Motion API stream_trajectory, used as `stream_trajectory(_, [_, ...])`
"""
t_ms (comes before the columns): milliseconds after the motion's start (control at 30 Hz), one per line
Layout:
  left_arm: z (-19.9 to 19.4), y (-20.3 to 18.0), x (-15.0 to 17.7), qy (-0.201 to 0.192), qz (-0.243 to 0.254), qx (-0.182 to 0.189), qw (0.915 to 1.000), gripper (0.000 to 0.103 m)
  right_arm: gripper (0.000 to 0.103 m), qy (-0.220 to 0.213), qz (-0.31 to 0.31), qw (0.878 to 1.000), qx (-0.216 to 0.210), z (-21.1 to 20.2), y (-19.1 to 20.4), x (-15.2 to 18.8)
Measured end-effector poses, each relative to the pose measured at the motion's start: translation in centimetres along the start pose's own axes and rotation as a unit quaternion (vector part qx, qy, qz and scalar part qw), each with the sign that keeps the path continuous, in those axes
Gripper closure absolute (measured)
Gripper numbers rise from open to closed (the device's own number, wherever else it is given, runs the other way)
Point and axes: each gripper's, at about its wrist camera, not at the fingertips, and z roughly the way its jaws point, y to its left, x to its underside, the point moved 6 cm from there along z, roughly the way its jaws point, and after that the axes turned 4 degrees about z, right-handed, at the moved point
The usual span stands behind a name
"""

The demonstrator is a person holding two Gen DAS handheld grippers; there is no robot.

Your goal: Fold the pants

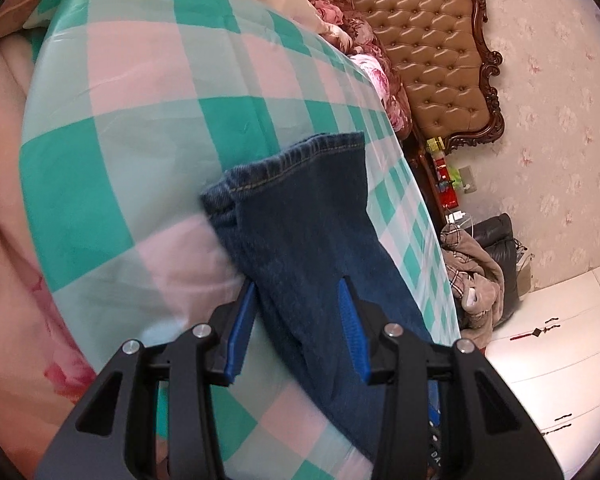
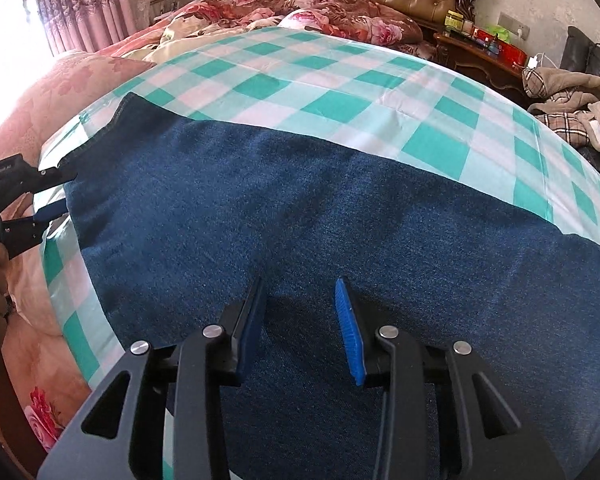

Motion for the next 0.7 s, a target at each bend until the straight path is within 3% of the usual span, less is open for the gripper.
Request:
stream_trajectory(100, [0.1,0.3,-0.4,-0.009,-0.01,0.005,0.9999,0.068,0.068,-0.001,-0.001,1.0,0.001,0.0,0.0,0.0])
stream_trajectory(233, [0.2,1.4,-0.8,-0.017,-0.039,0.017,0.9989,0.086,0.068,-0.002,-0.003,1.0,0.001,-0.1,0.0,0.0])
stream_trajectory(333, [-0.3,1.4,-0.9,-0.026,-0.041,0.033,0.9983,0.085,0.068,-0.002,-0.004,1.0,0.001,-0.1,0.0,0.0])
stream_trajectory(400, [-0.2,1.5,-0.9,-0.027,-0.046,0.03,0.9981,0.075,0.067,-0.002,-0.003,1.0,0.002,-0.2,0.0,0.1])
stream_trajectory(567, [-0.1,1.1,-1.1,-0.028,-0.042,0.027,0.9984,0.07,0.067,0.001,0.006,1.0,-0.002,-0.1,-0.1,-0.1])
stream_trajectory(700, [0.1,0.9,-1.7,-0.027,-0.021,0.009,0.9994,0.077,0.067,0.004,0.008,1.0,-0.009,-0.1,-0.3,-0.1])
